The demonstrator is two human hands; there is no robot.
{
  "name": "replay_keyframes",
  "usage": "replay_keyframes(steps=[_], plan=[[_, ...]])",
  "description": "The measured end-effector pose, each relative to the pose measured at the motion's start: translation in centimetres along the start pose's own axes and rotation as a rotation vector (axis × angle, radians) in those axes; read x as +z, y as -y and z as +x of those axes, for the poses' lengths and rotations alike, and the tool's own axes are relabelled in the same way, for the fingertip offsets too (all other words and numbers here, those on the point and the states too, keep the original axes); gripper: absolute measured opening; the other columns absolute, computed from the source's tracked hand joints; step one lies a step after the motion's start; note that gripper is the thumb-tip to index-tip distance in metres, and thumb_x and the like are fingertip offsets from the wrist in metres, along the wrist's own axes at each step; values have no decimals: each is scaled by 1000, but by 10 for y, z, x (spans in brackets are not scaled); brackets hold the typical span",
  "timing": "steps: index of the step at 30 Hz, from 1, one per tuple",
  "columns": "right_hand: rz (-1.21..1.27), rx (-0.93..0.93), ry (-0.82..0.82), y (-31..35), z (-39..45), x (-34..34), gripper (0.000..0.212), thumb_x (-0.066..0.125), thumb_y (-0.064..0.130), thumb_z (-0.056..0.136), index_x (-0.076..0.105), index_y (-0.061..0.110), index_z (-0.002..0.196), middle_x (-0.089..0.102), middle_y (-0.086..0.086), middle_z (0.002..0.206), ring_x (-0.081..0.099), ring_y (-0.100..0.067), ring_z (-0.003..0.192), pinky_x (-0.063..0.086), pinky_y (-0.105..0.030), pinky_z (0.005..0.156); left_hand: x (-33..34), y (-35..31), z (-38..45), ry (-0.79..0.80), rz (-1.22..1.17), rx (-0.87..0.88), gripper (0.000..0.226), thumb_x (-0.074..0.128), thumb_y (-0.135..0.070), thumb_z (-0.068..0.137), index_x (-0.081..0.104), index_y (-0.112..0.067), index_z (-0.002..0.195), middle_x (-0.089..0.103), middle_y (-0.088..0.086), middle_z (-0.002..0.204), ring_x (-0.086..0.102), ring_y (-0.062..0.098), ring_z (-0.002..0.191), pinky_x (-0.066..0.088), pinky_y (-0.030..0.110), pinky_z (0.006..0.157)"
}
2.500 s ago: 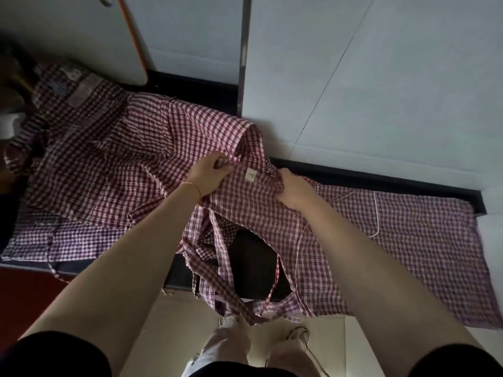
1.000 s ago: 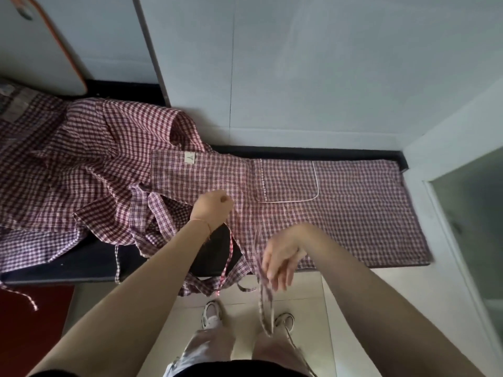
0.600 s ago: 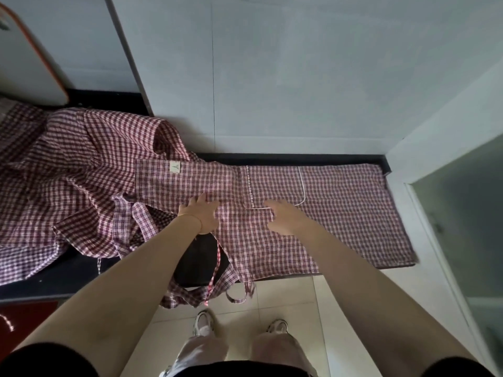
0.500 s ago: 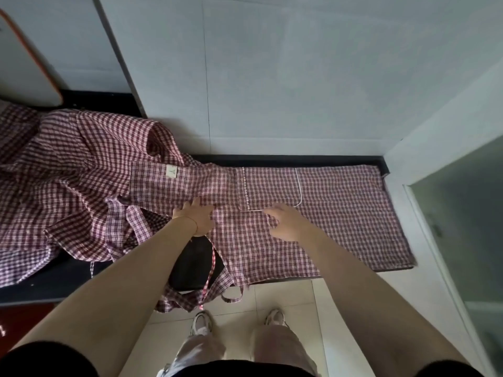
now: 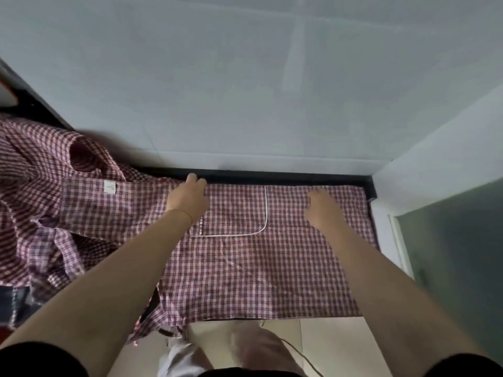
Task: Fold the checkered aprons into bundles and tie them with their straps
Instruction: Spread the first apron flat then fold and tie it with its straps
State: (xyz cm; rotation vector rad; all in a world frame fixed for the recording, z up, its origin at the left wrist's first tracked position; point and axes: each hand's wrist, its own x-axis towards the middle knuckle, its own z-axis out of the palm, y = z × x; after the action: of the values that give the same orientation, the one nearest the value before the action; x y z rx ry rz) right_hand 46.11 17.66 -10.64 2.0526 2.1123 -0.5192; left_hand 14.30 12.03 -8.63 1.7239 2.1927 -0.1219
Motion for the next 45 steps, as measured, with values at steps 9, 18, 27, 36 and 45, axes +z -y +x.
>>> replay_keyframes(steps=[9,18,27,36,45], plan=[[-70,-215,-3,-35,45,18,66,64,47,92,38,22,146,41,-4,144,52,-28,121,54,-45,88,46,-36,9,227,147,-22,103,60,-74,78,10,-32,157,5,8,165,12,41,148,34,57,112],[82,59,-255,-49,13,17,19,62,8,93,52,9,108,49,-18,127,59,-20,83,55,-32,69,53,-53,-12,89,115,-73,79,66,-57,85,29,-25,147,14,15,161,20,38,146,29,53,115],[236,-396,405,46,-127,74,26,65,37,88,62,13,82,61,-1,80,58,-19,74,49,-31,65,78,-72,-124,330,49,192,35,43,-47,95,61,-21,80,63,-3,82,63,12,74,59,33,72],[-283,-503,-96,33,-215,127,67,86,12,57,59,14,118,59,-4,110,58,-23,99,55,-37,68,139,-28,-211,32,220,416,70,66,-35,86,31,-24,146,34,4,148,33,26,135,24,48,117],[-149,-391,-58,26,-230,115,29,51,-7,85,58,5,111,57,-6,103,51,-19,87,37,-31,61,131,-4,-216,-78,97,376,23,57,-8,89,61,-17,110,56,0,111,53,20,105,45,35,96]])
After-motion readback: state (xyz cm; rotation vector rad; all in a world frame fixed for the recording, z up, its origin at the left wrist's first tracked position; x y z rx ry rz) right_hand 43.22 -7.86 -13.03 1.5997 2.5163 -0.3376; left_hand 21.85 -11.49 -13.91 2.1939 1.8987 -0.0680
